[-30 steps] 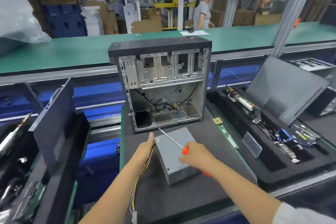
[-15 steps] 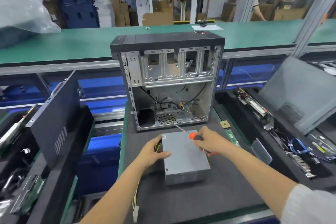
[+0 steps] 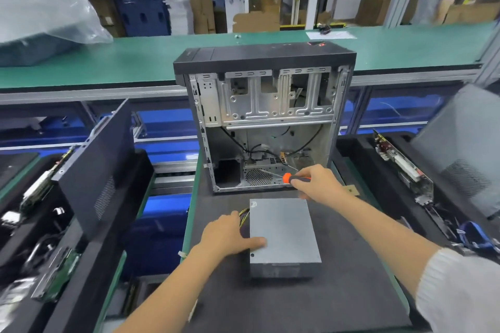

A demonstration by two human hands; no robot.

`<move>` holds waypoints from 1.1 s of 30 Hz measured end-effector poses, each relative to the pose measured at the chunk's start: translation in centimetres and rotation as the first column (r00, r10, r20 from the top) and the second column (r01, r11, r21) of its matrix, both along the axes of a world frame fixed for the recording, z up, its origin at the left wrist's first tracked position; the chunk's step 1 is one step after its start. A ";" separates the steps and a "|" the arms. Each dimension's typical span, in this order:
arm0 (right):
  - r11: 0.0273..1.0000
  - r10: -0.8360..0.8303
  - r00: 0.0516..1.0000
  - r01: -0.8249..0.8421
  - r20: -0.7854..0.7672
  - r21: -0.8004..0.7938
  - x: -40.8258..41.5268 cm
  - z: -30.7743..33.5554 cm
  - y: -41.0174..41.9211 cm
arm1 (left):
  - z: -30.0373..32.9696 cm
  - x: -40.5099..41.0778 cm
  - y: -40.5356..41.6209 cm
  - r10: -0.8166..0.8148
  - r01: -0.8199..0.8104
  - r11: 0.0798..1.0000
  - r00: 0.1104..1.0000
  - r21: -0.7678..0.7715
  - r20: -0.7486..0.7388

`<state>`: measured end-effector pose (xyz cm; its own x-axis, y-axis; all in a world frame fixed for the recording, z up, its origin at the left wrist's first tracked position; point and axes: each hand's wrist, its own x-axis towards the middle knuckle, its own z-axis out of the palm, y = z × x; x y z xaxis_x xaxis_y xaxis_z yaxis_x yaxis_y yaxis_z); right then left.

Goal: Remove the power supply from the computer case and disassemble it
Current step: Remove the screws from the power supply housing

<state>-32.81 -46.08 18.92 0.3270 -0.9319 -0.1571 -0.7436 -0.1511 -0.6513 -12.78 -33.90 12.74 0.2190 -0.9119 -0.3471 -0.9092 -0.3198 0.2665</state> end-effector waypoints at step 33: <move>0.994 0.046 0.982 -0.027 0.186 -0.102 1.2 5.8 1.6 | -2.1 -0.6 -2.2 0.152 -0.387 0.912 0.627 -0.136 -0.764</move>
<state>-31.57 -44.50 24.69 0.3758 -0.9267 0.0025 -0.6026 -0.2464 -0.7590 -13.41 -36.13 10.60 0.2555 -0.9305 -0.2624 -0.2658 -0.3285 0.9063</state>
